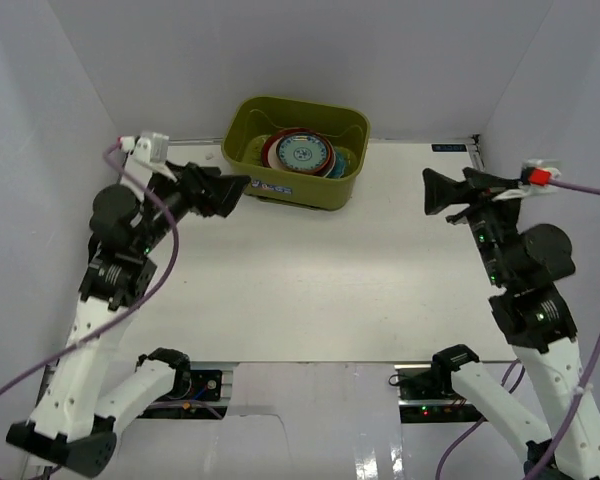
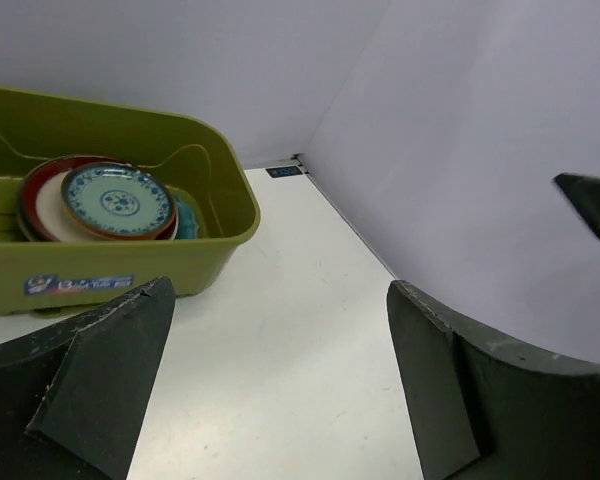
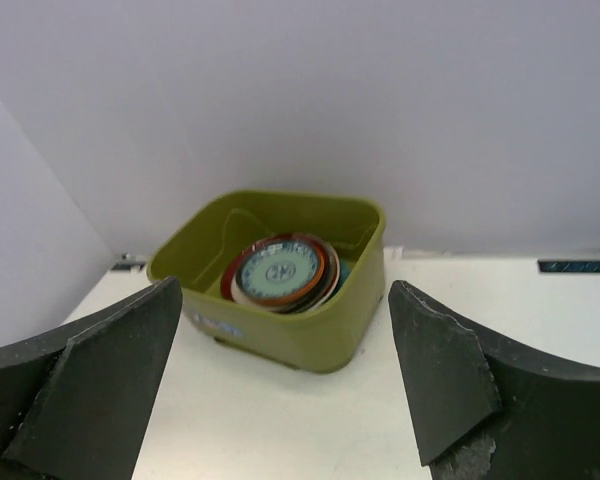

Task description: Place the plates into the plastic bin on the countertop

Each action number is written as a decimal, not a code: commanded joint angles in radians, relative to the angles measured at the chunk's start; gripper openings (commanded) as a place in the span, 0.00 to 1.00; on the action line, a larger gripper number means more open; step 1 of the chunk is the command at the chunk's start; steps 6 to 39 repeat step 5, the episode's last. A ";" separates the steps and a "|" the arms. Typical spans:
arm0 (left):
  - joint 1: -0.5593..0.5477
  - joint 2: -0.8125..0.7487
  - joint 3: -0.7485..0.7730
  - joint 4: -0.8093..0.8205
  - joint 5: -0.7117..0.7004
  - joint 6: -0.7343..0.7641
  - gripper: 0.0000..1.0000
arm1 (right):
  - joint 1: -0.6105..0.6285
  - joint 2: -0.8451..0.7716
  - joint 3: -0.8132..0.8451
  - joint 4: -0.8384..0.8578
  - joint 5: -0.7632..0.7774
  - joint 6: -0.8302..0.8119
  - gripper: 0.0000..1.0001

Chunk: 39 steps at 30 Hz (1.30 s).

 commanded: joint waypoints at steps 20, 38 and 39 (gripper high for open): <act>0.009 -0.266 -0.230 -0.091 -0.117 0.067 0.98 | 0.002 -0.209 -0.167 0.146 0.059 -0.028 0.90; 0.009 -0.266 -0.230 -0.091 -0.117 0.067 0.98 | 0.002 -0.209 -0.167 0.146 0.059 -0.028 0.90; 0.009 -0.266 -0.230 -0.091 -0.117 0.067 0.98 | 0.002 -0.209 -0.167 0.146 0.059 -0.028 0.90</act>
